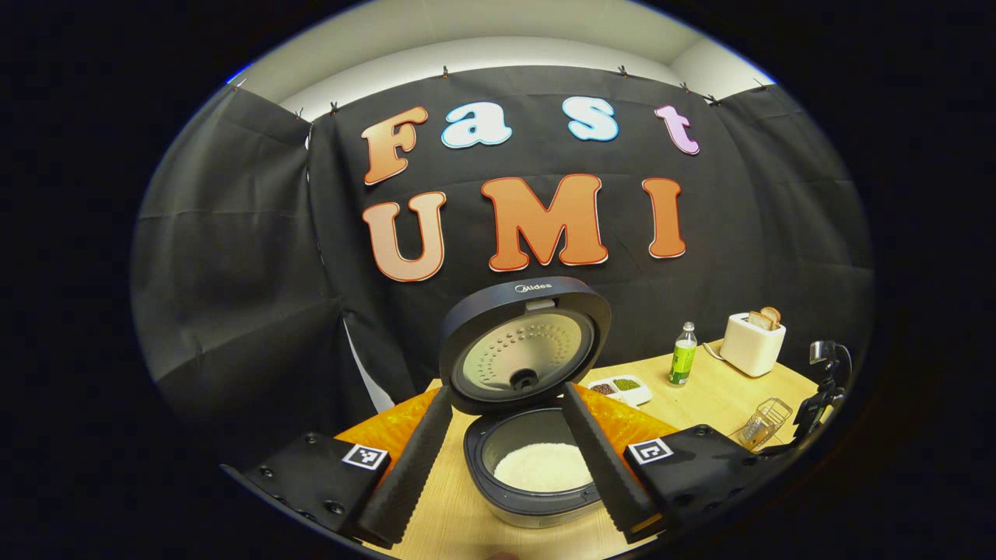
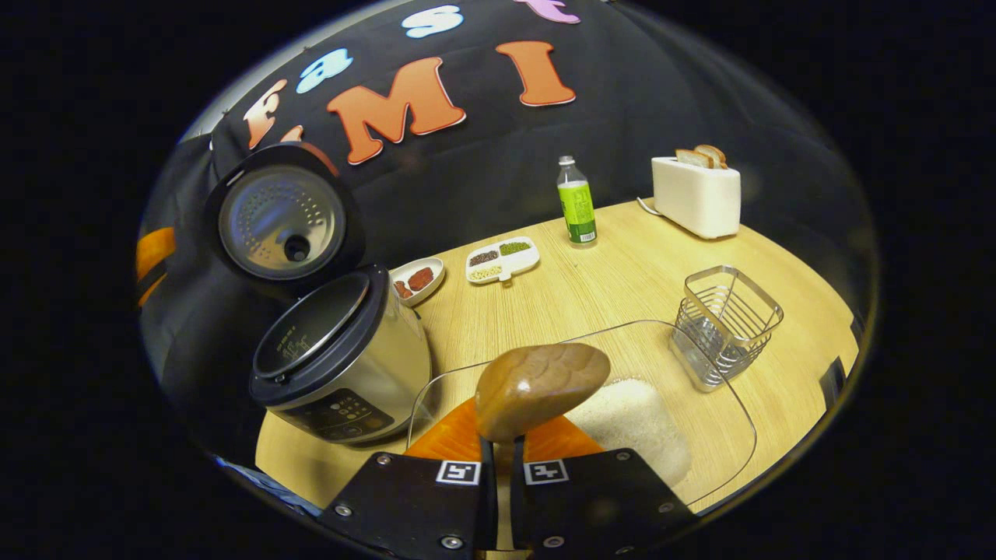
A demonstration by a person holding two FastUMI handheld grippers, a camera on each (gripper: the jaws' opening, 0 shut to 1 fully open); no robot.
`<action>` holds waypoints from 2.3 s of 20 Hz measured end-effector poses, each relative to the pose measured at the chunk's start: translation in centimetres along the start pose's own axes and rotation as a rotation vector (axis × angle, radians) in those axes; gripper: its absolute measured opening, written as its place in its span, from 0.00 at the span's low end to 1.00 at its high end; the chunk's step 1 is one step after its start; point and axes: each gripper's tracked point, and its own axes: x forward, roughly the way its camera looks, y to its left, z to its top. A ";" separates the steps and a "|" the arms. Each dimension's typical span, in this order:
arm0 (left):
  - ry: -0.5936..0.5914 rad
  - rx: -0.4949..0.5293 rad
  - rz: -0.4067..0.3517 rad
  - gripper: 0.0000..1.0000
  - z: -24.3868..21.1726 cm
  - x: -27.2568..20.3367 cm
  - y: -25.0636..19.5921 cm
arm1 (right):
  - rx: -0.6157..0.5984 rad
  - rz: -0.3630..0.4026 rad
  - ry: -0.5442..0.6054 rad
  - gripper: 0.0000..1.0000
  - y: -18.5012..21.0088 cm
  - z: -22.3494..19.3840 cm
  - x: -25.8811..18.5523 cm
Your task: Close the left gripper, press the button to open the rice cooker; take a wooden spoon from the chopstick holder with the right hand, scoop a spoonful of rice and pour it into the rice cooker, then put the wooden spoon back into the chopstick holder.
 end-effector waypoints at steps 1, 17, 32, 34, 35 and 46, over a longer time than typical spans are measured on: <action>-0.002 -0.001 0.000 0.96 0.0 0.0 0.1 | 0.038 0.001 0.008 0.06 -0.4 0.0 0.0; 0.023 0.008 0.014 0.96 0.1 0.7 -1.1 | 0.419 0.216 0.244 0.06 -1.5 -0.6 1.1; 0.010 -0.022 0.054 0.88 1.6 2.1 -4.8 | 0.797 0.449 0.242 0.06 -6.0 6.6 -1.6; 0.003 -0.031 0.066 0.88 1.7 2.1 -5.2 | 0.867 0.506 0.233 0.06 -5.9 8.5 -2.1; -0.003 -0.037 0.071 0.88 1.9 2.1 -5.3 | 0.900 0.532 0.232 0.06 -5.7 9.2 -2.2; -0.030 -0.034 0.183 0.88 2.3 1.0 -1.2 | 0.973 0.762 0.260 0.06 3.3 16.3 -1.6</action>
